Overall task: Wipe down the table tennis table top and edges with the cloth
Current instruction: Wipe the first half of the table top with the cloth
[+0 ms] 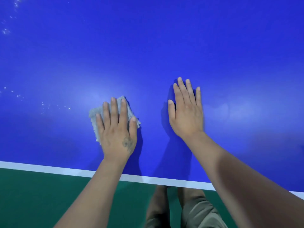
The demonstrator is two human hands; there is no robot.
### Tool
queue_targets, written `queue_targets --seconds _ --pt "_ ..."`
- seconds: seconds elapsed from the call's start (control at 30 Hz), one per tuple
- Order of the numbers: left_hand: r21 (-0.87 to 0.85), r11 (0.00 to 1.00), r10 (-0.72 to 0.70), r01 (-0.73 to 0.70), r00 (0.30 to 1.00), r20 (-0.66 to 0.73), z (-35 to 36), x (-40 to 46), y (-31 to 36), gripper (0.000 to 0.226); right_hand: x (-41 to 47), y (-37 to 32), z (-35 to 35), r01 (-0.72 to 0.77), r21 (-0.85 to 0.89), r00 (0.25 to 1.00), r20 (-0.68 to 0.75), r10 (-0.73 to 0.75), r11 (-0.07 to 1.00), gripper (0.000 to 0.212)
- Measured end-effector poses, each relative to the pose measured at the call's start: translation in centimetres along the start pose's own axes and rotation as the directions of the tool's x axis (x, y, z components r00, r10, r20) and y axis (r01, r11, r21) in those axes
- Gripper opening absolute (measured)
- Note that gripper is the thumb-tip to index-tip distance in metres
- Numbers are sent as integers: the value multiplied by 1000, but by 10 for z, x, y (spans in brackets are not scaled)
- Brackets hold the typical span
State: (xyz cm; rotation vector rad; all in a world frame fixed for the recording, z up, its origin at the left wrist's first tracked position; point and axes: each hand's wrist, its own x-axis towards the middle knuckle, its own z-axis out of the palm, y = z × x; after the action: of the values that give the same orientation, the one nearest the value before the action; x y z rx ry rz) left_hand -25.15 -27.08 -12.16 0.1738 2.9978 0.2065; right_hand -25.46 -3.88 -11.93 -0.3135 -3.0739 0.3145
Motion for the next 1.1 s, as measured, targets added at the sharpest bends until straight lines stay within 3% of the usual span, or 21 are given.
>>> queue_targets --seconds 0.1,0.27,0.4,0.6,0.83,1.1 --pt "-28 1000 -13 13 1000 -7 1 23 23 68 4 -4 6 -11 -35 1000 21 12 999 62" --pt "-40 973 227 -226 974 26 4 -18 62 68 3 -3 5 -7 -45 1000 25 9 999 64" --pt "-33 959 283 -282 958 42 6 -72 52 66 3 -3 5 -3 -54 999 41 5 999 64" --pt "-53 988 147 -144 988 41 0 -105 -7 69 3 -3 5 -16 -42 999 37 17 999 64" --pt "0 995 -97 97 995 -21 -9 -31 -57 68 3 -4 5 -15 -59 999 42 18 998 65" --pt "-17 999 -51 50 997 -57 -8 55 -22 68 3 -6 5 -18 -64 999 29 20 998 66"
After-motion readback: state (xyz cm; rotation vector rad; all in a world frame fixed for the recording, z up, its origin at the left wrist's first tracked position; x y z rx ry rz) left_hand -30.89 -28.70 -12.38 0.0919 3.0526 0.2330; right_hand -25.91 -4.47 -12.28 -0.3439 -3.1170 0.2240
